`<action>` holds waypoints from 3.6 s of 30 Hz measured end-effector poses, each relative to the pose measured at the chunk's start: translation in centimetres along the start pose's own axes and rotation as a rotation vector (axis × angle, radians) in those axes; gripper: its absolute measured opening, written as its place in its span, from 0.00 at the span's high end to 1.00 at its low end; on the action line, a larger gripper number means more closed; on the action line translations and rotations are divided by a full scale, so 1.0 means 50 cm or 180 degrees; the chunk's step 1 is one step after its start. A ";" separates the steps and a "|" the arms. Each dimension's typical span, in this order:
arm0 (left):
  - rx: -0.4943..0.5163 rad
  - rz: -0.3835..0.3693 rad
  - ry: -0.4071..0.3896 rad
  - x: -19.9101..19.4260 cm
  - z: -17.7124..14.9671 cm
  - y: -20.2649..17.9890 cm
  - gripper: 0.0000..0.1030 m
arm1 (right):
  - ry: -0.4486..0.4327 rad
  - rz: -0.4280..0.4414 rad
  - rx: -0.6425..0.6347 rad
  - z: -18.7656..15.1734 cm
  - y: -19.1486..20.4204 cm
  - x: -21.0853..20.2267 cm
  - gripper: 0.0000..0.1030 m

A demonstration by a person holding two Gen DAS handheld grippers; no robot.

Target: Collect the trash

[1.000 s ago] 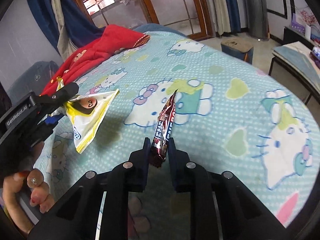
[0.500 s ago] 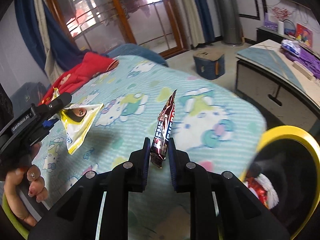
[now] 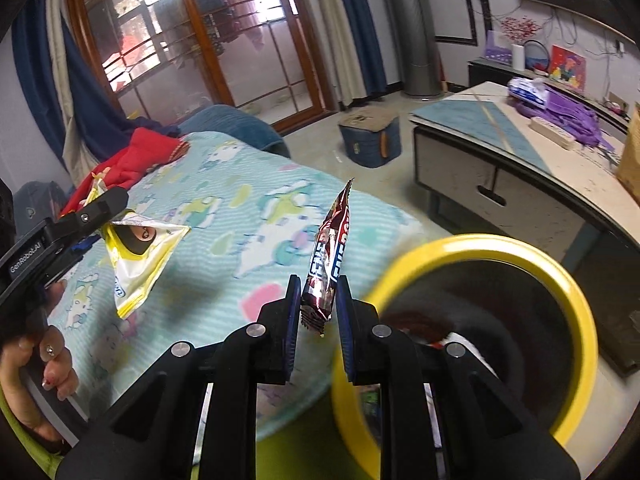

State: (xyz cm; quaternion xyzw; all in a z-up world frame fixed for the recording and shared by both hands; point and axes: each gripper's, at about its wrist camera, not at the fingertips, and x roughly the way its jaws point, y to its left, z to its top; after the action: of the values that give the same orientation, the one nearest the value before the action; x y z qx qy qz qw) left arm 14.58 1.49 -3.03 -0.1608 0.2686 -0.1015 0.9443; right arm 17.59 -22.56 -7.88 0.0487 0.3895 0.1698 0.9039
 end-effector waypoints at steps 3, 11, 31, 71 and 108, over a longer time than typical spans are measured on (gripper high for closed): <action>0.0148 -0.0084 0.0051 0.014 -0.010 -0.040 0.71 | -0.0005 -0.0083 0.0023 -0.012 -0.025 -0.019 0.83; 0.0548 -0.0248 0.0185 0.056 -0.042 -0.141 0.71 | 0.0016 -0.0261 0.0167 -0.047 -0.093 -0.060 0.83; 0.1070 -0.0572 0.0598 0.157 -0.118 -0.291 0.47 | 0.0105 -0.0444 0.0724 -0.109 -0.210 -0.113 0.57; 0.1067 -0.0395 -0.0226 -0.101 -0.130 -0.193 0.11 | -0.1793 -0.0992 -0.0216 -0.136 -0.022 -0.310 0.06; 0.0967 -0.0337 -0.0319 -0.119 -0.125 -0.180 0.11 | -0.1753 -0.1032 -0.0214 -0.144 -0.024 -0.297 0.06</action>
State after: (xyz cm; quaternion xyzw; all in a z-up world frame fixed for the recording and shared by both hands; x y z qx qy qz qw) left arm 5.26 -6.78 -2.00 -0.0351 0.1938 -0.1824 0.9633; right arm 3.27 -29.14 -2.92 0.0002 0.1270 0.0167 0.9918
